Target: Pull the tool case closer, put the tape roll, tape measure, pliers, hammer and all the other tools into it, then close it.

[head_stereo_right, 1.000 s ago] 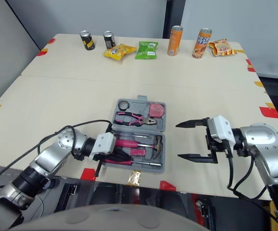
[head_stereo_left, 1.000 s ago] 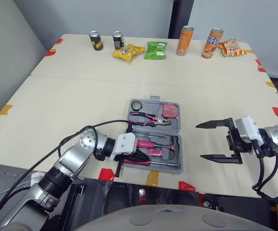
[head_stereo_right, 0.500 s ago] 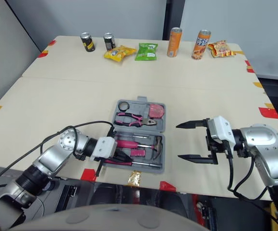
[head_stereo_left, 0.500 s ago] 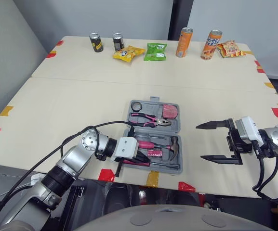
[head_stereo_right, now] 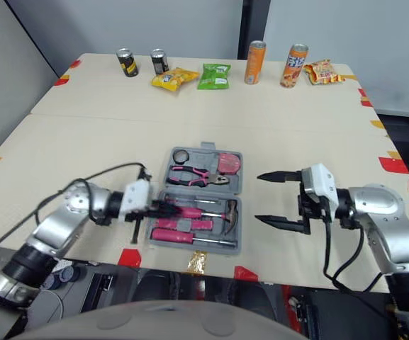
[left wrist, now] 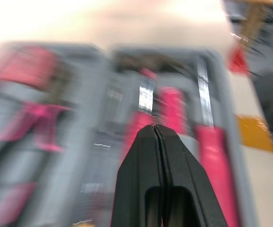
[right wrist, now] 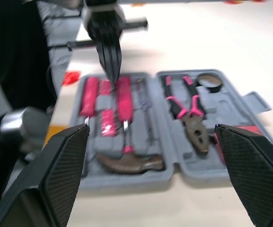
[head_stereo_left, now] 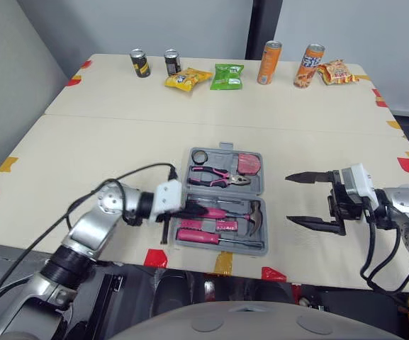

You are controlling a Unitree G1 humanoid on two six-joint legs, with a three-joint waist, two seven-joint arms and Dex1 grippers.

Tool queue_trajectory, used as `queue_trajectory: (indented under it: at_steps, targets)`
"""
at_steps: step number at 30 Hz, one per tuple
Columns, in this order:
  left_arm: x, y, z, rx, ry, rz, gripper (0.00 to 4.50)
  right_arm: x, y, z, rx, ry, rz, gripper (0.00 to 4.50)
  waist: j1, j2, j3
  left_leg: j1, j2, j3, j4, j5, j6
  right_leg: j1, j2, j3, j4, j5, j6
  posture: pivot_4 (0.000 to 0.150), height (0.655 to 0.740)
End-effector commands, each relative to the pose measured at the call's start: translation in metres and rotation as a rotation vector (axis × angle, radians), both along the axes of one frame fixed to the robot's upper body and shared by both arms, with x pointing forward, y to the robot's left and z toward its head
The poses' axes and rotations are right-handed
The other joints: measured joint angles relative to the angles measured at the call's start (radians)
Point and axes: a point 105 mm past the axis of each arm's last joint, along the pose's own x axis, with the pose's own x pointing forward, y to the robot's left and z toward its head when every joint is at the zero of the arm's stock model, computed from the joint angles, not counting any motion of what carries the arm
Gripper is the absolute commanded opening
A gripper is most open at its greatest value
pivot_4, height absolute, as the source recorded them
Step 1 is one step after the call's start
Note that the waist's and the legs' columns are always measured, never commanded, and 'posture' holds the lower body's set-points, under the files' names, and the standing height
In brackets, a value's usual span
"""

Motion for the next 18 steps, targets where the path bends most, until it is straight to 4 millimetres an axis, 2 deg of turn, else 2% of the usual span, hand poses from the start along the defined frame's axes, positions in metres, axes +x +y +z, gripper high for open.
queue_trajectory:
  at_steps: [1, 6, 10, 11, 13, 18]
  targets:
    - [0.011, 0.021, 0.015, -0.038, 0.003, 0.133, 0.0, 0.007, -0.002, 0.0, 0.016, -0.007, -0.034, 3.24, -0.001, 0.0, 0.0, 0.0, 0.0, 0.0, 0.0, 0.0, 0.0, 0.0, 0.0, 0.0, 0.0, 0.0, 0.0, 0.15, 0.74]
    - [0.025, 0.057, 0.015, -0.052, 0.047, 0.324, 0.0, 0.014, 0.001, -0.02, -0.009, 0.017, -0.063, 1.54, -0.007, 0.0, 0.0, 0.0, 0.0, 0.0, 0.0, 0.0, 0.0, 0.0, 0.0, 0.0, -0.001, 0.0, 0.0, 0.15, 0.74]
    - [0.028, 0.076, 0.002, -0.047, 0.074, 0.398, 0.0, 0.022, 0.004, -0.042, -0.087, 0.045, -0.094, 0.22, -0.011, 0.0, 0.0, 0.0, 0.0, 0.0, 0.0, 0.0, 0.0, 0.0, 0.0, -0.001, -0.001, 0.0, 0.0, 0.15, 0.74]
    - [0.029, 0.079, -0.002, -0.048, 0.086, 0.413, 0.0, 0.025, 0.004, -0.047, -0.105, 0.052, -0.105, 0.06, -0.013, 0.0, 0.0, 0.0, 0.0, 0.0, 0.0, 0.0, 0.0, 0.0, 0.0, 0.0, -0.001, 0.0, 0.0, 0.15, 0.74]
    - [0.033, 0.085, -0.01, -0.041, 0.104, 0.444, 0.0, 0.032, 0.007, -0.055, -0.133, 0.053, -0.119, 0.06, -0.016, 0.0, 0.0, 0.0, 0.0, 0.0, 0.0, 0.0, 0.0, 0.0, 0.0, -0.001, -0.002, 0.0, 0.0, 0.15, 0.74]
    - [0.04, 0.083, -0.022, -0.045, 0.149, 0.44, 0.0, 0.043, 0.014, -0.066, -0.192, 0.047, -0.125, 0.06, -0.021, 0.0, 0.001, 0.0, 0.0, -0.001, 0.0, 0.0, 0.0, 0.0, 0.0, -0.001, -0.001, 0.0, 0.0, 0.15, 0.74]
